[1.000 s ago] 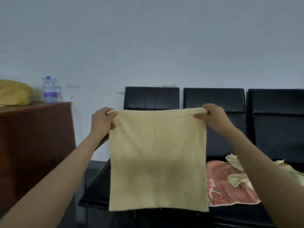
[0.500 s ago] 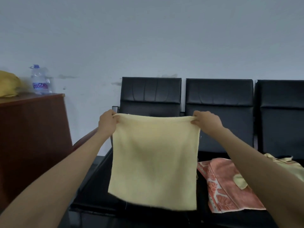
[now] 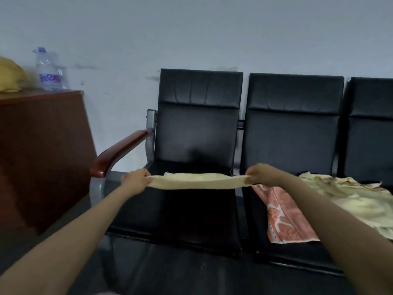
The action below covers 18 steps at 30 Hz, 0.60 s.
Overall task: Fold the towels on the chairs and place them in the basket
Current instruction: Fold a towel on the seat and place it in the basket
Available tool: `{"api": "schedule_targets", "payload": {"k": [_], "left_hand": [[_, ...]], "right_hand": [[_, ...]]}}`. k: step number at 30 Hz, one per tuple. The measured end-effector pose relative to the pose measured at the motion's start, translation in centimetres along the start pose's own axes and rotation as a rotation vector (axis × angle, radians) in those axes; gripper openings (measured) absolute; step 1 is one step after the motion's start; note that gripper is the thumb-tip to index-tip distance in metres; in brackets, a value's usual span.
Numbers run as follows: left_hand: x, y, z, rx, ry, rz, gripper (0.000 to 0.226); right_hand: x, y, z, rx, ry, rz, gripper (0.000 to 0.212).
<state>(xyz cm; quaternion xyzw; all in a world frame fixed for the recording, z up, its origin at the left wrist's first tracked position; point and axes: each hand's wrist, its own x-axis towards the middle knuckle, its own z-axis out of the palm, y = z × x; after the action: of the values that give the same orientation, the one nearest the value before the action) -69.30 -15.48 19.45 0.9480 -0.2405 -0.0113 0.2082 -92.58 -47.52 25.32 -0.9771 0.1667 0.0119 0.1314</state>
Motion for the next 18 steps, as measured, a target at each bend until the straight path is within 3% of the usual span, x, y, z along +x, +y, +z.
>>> {"api": "schedule_targets", "payload": {"k": [3, 7, 10, 13, 16, 18], "left_hand": [[-3.4, -2.4, 2.7, -0.055, -0.217, 0.009, 0.012], [-6.0, -3.3, 4.7, -0.145, -0.256, -0.023, 0.018], [-5.9, -3.1, 5.7, -0.273, -0.183, -0.079, 0.014], [-4.2, -2.1, 6.3, -0.486, -0.084, -0.112, 0.014], [-1.2, -0.6, 6.6, -0.575, 0.007, -0.112, 0.014], [1.0, 0.2, 7.4, -0.584, 0.028, -0.107, 0.015]], "right_hand": [[-1.8, 0.6, 3.9, 0.049, -0.187, 0.028, 0.016], [-2.7, 1.2, 7.8, 0.212, -0.284, 0.076, 0.019], [-2.4, 1.6, 9.4, 0.305, -0.268, 0.120, 0.018], [-1.2, 2.4, 10.2, 0.568, -0.214, 0.213, 0.014], [0.6, 3.4, 10.5, 0.857, -0.104, 0.284, 0.012], [2.1, 3.9, 10.8, 0.910, -0.003, 0.360, 0.011]]}}
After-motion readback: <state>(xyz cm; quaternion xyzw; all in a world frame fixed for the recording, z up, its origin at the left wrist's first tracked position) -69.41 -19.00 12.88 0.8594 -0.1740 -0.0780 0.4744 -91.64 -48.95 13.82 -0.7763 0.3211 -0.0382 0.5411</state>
